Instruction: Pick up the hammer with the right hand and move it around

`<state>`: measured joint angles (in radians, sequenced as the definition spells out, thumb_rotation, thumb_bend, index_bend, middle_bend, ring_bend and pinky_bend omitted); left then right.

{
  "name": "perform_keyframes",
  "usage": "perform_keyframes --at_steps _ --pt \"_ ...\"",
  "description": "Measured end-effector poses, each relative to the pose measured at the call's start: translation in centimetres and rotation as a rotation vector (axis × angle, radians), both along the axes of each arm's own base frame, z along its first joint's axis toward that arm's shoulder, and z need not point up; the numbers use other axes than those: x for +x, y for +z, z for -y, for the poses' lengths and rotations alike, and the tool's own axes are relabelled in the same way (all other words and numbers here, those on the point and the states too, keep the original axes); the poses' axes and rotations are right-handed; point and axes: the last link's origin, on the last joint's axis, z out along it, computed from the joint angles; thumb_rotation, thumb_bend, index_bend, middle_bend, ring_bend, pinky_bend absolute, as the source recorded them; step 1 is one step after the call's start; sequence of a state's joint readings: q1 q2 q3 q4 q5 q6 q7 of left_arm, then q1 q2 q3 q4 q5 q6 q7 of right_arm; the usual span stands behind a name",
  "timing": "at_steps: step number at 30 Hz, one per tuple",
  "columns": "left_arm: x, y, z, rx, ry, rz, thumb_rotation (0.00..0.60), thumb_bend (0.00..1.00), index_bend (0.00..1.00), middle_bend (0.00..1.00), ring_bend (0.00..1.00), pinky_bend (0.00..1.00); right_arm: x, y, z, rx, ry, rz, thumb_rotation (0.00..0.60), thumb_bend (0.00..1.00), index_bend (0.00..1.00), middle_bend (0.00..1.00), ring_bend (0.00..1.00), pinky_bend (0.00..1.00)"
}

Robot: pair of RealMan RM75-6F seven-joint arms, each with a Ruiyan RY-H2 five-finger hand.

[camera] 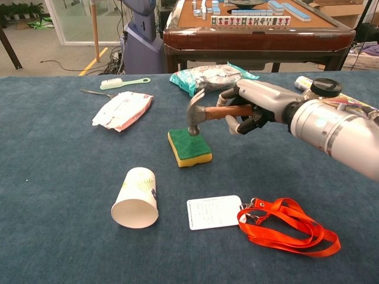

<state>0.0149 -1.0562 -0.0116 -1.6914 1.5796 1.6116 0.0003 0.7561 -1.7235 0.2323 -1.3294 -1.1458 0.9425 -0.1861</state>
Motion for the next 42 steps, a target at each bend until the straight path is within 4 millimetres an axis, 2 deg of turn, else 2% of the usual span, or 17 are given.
perform_keyframes --at_steps 9,20,25,36,42 --pt "0.0 0.1 0.0 0.003 -0.001 0.004 0.600 0.25 0.28 0.17 0.08 0.13 0.8 -0.7 0.5 -0.002 0.009 -0.009 0.600 0.70 0.93 0.94 0.74 0.71" --pt "0.0 0.0 -0.1 -0.005 0.000 -0.001 0.600 0.25 0.28 0.17 0.08 0.13 0.1 -1.6 0.6 0.018 -0.002 -0.054 0.600 0.70 0.93 0.94 0.74 0.71" --pt "0.0 0.0 -0.1 -0.005 0.000 -0.003 0.600 0.25 0.28 0.17 0.08 0.13 0.1 -1.3 0.5 0.014 0.000 -0.044 0.600 0.70 0.93 0.94 0.74 0.71" --pt "0.1 -0.3 -0.1 -0.013 -0.002 -0.010 0.600 0.25 0.28 0.17 0.08 0.13 0.5 1.3 0.4 -0.018 0.002 0.050 0.600 0.70 0.93 0.94 0.74 0.71" --pt "0.1 -0.3 -0.1 -0.013 -0.002 -0.012 0.600 0.25 0.28 0.17 0.08 0.13 0.2 0.9 0.3 -0.010 -0.005 0.046 0.600 0.70 0.93 0.94 0.74 0.71"
